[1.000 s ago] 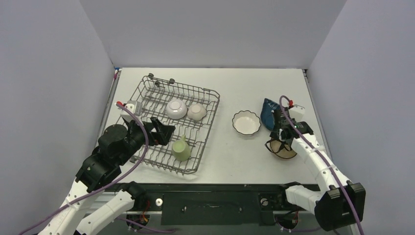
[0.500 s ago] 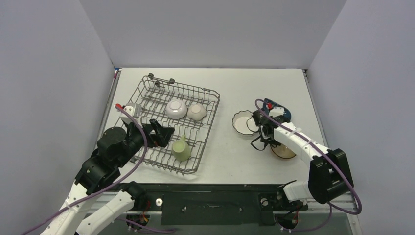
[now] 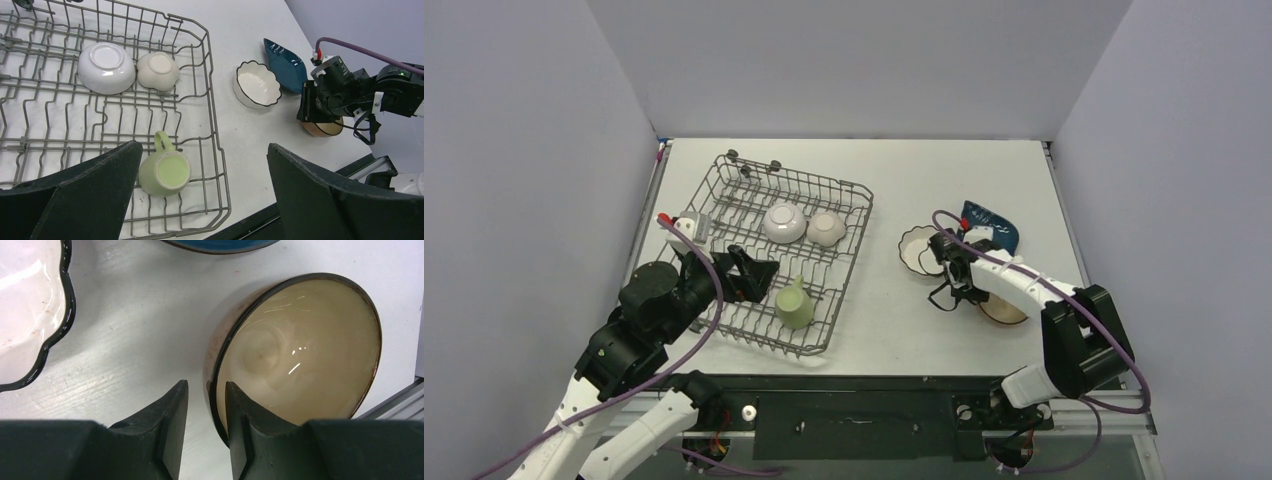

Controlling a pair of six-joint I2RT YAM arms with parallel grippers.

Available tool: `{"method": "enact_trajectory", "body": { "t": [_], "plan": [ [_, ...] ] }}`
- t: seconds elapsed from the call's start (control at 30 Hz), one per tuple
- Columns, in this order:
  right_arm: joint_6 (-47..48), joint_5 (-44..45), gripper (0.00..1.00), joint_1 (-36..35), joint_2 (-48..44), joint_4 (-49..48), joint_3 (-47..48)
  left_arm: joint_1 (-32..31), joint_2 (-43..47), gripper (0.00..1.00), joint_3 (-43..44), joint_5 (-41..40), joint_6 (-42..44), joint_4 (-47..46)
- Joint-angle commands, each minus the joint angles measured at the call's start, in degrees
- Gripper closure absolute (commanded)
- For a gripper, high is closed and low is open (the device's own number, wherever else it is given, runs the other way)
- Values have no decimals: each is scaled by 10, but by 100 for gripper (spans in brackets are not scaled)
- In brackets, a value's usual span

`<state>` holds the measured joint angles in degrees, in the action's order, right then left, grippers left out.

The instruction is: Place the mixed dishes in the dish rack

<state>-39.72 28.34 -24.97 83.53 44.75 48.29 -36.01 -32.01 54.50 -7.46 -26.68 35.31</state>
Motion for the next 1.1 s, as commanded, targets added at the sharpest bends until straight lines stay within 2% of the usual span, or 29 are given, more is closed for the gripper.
{"method": "enact_trajectory", "body": {
  "t": [0.0,0.13,0.27,0.37,0.63,0.77,0.9,1.07],
  "plan": [
    [-8,27,71,-3,11,-24,0,2,-3,4,9,3,7,-13],
    [-8,29,76,-2,21,-33,0,2,-5,4,13,6,7,-11],
    [-8,30,87,-3,21,-36,1,1,-5,4,15,4,5,-5],
    [-8,22,99,-4,0,-39,1,1,-6,4,17,1,3,-3],
    [25,22,100,-11,-92,-39,5,2,-15,4,11,-12,-48,-8],
    [62,0,100,-22,-158,-49,1,1,-16,4,-4,22,-73,-38],
    [102,-75,100,-31,-228,-76,-6,2,-35,4,-3,51,-94,-55],
    [158,-223,100,-70,-309,-149,-24,6,-86,4,5,105,-133,-68]
  ]
}}
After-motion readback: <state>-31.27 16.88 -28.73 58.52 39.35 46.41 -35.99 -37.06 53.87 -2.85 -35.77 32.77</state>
